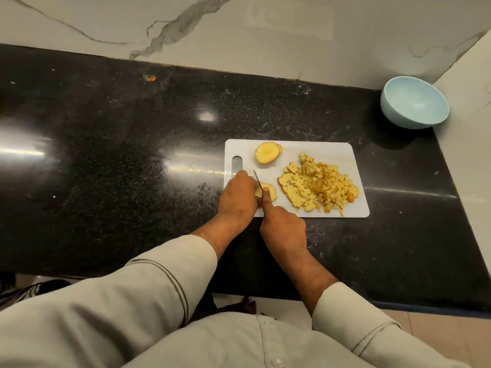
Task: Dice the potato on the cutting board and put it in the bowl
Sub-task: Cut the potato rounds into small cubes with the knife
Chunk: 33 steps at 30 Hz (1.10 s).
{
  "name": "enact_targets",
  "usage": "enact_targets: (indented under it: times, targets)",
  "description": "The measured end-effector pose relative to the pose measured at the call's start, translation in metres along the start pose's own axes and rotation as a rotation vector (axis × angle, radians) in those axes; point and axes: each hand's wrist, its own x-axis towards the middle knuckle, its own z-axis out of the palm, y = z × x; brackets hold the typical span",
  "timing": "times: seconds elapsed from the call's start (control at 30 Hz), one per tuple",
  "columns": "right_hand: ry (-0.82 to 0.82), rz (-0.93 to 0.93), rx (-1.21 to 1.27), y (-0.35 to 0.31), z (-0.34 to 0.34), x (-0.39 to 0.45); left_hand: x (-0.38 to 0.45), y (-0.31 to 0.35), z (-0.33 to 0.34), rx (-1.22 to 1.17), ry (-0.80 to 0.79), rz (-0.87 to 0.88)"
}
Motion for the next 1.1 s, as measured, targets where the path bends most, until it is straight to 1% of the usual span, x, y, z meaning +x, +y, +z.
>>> enact_targets:
  times: [0.23,0.33,0.57,0.6,0.67,0.77,0.87,1.1]
  targets:
    - [-0.050,-0.020,-0.060,0.005,-0.003,-0.018,0.002,0.001,0.000,-0.001,-0.010,-0.005]
    - [-0.071,-0.024,-0.066,0.015,-0.003,-0.041,0.001,-0.002,0.003,-0.058,0.022,-0.047]
    - [-0.065,0.005,-0.054,0.044,0.003,-0.089,-0.003,-0.011,0.007,-0.044,0.070,-0.031]
    - [-0.040,0.009,-0.061,0.044,0.000,-0.089,-0.004,-0.013,0.006,-0.026,0.071,-0.026]
    - [0.001,0.018,-0.078,0.038,-0.007,-0.081,-0.006,-0.016,0.006,0.040,0.055,0.041]
    - [0.022,-0.002,-0.074,0.022,-0.014,-0.054,-0.010,-0.017,0.006,0.117,0.033,0.128]
    - [-0.006,-0.021,-0.070,0.009,-0.014,-0.027,-0.011,-0.018,0.005,0.197,0.018,0.192]
    - [-0.060,-0.028,-0.067,-0.001,-0.007,-0.007,-0.011,-0.019,0.005,0.276,0.022,0.243]
